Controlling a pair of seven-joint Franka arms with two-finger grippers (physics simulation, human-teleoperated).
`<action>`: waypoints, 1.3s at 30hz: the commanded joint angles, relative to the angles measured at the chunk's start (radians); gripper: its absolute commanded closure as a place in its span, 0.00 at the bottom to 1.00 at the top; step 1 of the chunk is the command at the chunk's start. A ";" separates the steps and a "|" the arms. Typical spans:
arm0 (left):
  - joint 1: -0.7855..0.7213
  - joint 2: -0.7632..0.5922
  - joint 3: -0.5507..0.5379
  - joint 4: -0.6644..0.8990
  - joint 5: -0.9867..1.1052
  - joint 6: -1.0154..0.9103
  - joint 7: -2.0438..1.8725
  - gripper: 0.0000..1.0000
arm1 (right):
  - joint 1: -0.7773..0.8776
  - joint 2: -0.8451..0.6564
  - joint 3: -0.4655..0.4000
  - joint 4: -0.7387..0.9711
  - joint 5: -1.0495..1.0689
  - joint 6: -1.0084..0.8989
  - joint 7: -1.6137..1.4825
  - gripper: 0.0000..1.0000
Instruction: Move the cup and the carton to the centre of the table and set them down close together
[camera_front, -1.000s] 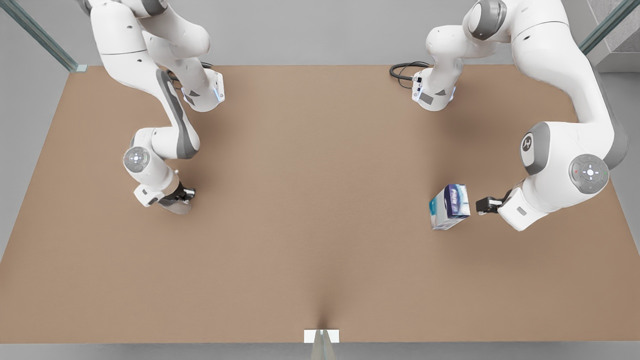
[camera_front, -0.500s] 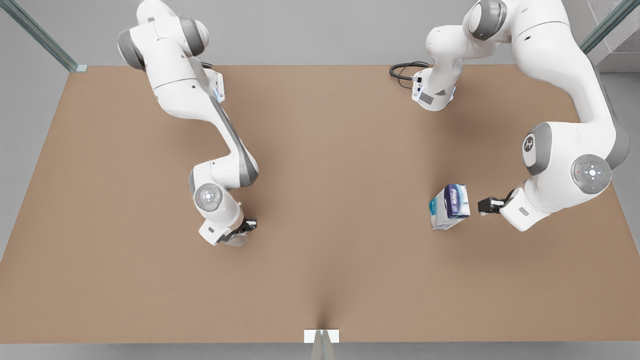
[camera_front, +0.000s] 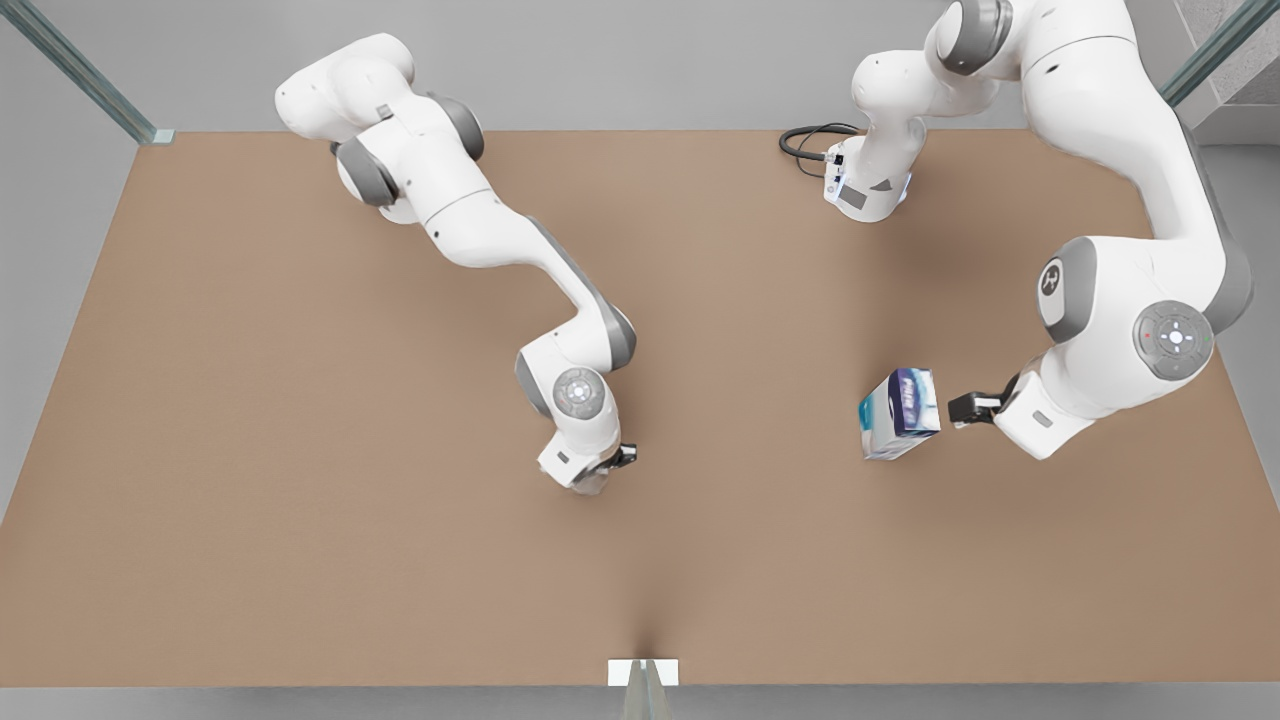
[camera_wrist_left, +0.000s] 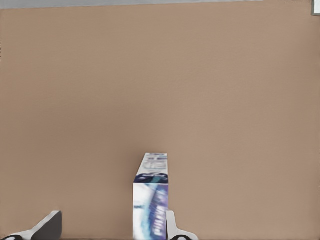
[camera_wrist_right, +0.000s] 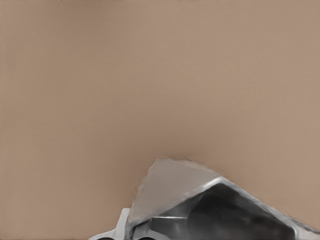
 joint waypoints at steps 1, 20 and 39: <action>0.000 -0.035 0.000 -0.068 -0.003 0.056 0.001 0.00 | 0.007 0.007 -0.001 0.009 -0.009 -0.005 0.013 0.79; -0.006 -0.071 0.000 -0.507 -0.037 0.244 -0.066 0.00 | 0.043 0.029 -0.030 0.014 -0.016 0.012 0.107 0.26; -0.019 -0.135 -0.035 -0.478 -0.040 0.170 -0.127 0.52 | -0.456 -0.595 -0.062 -0.356 0.022 -0.229 -0.571 0.00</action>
